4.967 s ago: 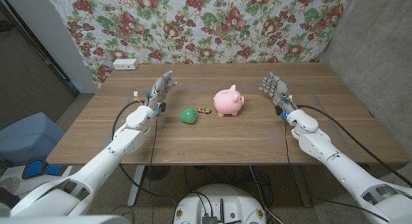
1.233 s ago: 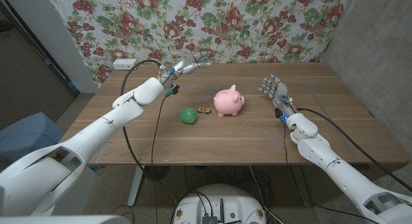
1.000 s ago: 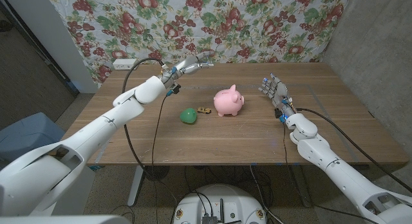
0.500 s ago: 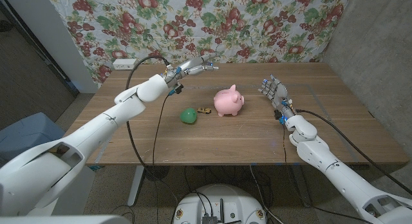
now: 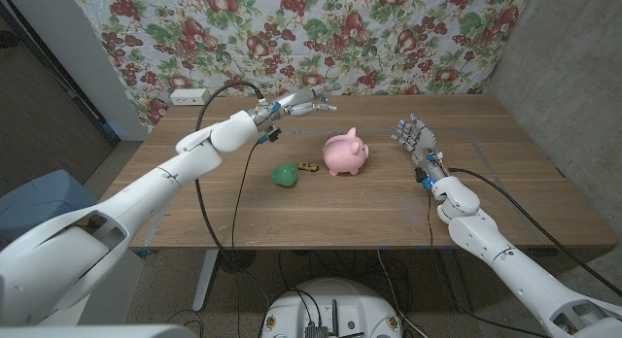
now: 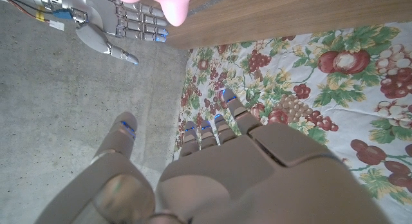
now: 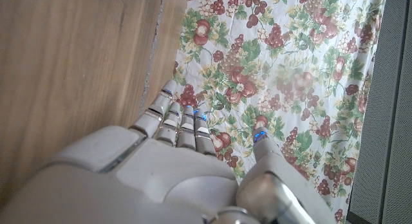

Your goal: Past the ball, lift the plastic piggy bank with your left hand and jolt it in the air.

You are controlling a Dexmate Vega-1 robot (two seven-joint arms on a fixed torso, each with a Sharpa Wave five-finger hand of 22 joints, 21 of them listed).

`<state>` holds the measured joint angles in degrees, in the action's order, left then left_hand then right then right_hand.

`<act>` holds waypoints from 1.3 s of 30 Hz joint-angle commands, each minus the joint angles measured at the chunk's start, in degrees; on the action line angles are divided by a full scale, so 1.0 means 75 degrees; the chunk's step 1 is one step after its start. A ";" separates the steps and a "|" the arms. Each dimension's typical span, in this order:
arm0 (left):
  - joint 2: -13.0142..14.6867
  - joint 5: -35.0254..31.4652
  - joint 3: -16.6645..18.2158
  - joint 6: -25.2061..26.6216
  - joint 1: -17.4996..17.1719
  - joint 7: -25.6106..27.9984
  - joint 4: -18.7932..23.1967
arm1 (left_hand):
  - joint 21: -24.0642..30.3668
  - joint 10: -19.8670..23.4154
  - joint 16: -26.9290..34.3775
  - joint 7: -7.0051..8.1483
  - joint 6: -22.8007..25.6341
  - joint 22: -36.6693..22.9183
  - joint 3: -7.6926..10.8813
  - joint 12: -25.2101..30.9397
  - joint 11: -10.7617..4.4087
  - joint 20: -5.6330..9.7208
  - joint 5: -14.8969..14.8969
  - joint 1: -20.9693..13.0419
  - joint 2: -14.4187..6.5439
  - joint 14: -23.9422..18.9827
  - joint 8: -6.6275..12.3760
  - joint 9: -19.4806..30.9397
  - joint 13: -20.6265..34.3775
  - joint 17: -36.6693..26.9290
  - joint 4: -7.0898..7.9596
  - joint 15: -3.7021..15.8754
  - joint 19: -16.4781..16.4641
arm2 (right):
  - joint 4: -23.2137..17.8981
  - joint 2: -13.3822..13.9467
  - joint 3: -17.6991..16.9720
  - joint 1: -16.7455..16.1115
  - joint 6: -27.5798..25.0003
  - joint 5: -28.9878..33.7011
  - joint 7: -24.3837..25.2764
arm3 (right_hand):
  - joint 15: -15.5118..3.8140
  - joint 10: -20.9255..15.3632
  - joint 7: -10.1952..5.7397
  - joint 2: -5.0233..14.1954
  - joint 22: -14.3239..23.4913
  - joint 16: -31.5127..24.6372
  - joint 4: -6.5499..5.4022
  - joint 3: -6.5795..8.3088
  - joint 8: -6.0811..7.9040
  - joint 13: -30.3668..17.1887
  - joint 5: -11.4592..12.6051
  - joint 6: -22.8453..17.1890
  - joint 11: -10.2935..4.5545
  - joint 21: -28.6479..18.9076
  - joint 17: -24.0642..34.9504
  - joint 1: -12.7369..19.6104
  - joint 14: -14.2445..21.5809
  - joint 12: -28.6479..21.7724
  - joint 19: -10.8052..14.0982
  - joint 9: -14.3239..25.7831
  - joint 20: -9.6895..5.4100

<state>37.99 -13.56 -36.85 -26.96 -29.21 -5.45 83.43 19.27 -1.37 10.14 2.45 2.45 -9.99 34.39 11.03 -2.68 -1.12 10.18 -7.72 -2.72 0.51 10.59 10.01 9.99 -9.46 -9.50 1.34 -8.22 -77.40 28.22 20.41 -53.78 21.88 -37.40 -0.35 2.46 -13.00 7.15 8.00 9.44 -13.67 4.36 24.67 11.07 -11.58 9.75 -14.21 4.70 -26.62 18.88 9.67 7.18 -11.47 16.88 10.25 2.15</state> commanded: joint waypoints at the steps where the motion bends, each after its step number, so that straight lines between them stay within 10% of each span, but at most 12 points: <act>1: -0.0019 -0.0545 -0.0141 0.0198 0.0122 -0.0093 0.0160 | -0.0045 -0.0021 -0.0008 0.0080 -0.0090 -0.0031 -0.0028 -0.0027 -0.0063 -0.0027 -0.0019 -0.0051 0.0031 0.0034 -0.0017 0.0016 0.0036 -0.0030 -0.0028 0.0081 -0.0020 | -0.0130 0.0050 -0.0072 -0.0142 0.0031 -0.0012 0.0094 | -0.0001 -0.0037 -0.0019 0.0052 0.0031 -0.0024 0.0033 0.0036 0.0004 -0.0021 0.0056 -0.0084 0.0016 0.0033 -0.0007 -0.0021 0.0068 -0.0032 0.0048 0.0040 0.0000; 19: 0.0333 -0.2470 -0.0216 0.1720 -0.0150 0.0436 0.1538 | -0.0256 0.1116 0.0195 -0.0223 0.0672 -0.0049 -0.0099 0.0232 -0.0201 -0.0290 -0.0035 -0.0923 0.0938 -0.1067 0.0346 0.0072 0.0090 -0.0064 -0.0186 0.0131 -0.0436 | -0.0077 0.0030 -0.0084 -0.0179 0.0103 -0.0046 0.0036 | 0.0007 -0.0048 -0.0016 0.0045 0.0033 -0.0029 0.0021 0.0020 0.0006 -0.0020 0.0050 -0.0096 0.0023 0.0097 -0.0013 -0.0052 0.0072 -0.0033 0.0079 0.0040 0.0010; 27: 0.0439 -0.3267 -0.0395 0.2816 -0.0148 -0.0141 0.2221 | -0.0570 0.0599 0.0009 -0.0575 0.0057 -0.0064 -0.0356 -0.0013 0.0198 -0.0461 -0.0017 -0.1310 0.1612 -0.0683 0.0211 0.0111 0.0153 -0.0103 -0.0145 -0.0090 -0.0103 | -0.0089 0.0019 -0.0097 -0.0197 0.0115 -0.0080 0.0025 | 0.0011 -0.0048 -0.0006 0.0037 0.0034 -0.0033 0.0013 0.0009 0.0004 -0.0020 0.0047 -0.0095 0.0029 0.0123 -0.0016 -0.0072 0.0078 -0.0032 0.0097 0.0040 0.0020; 39: 0.0249 -0.3553 -0.0867 0.3468 0.0328 -0.1322 0.2277 | -0.0689 0.0259 0.0008 -0.0723 -0.0261 -0.0074 -0.0540 -0.0075 0.0318 -0.0505 -0.0020 -0.1357 0.1769 -0.0510 0.0150 0.0120 0.0172 -0.0118 -0.0108 -0.0161 0.0016 | -0.0089 0.0054 -0.0089 -0.0196 0.0115 -0.0053 -0.0005 | 0.0011 -0.0073 0.0002 0.0032 0.0035 -0.0045 0.0003 -0.0003 0.0007 -0.0020 0.0045 -0.0106 0.0039 0.0155 -0.0019 -0.0097 0.0104 -0.0040 0.0131 0.0041 0.0017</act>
<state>40.56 -35.50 -40.82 -8.19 -29.09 -6.89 99.13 14.18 0.87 10.37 -2.85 0.99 -10.28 30.60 10.58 -0.20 -5.11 9.95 -17.79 10.12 -3.78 11.86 10.82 11.09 -10.07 -10.31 0.31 -8.29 -78.10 28.48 19.77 -55.17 22.76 -37.81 -0.19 2.67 -13.21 7.36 7.62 9.44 -13.67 4.35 24.68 11.07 -11.58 9.75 -14.42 4.91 -25.63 18.61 9.28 7.39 -11.47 17.08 10.25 2.36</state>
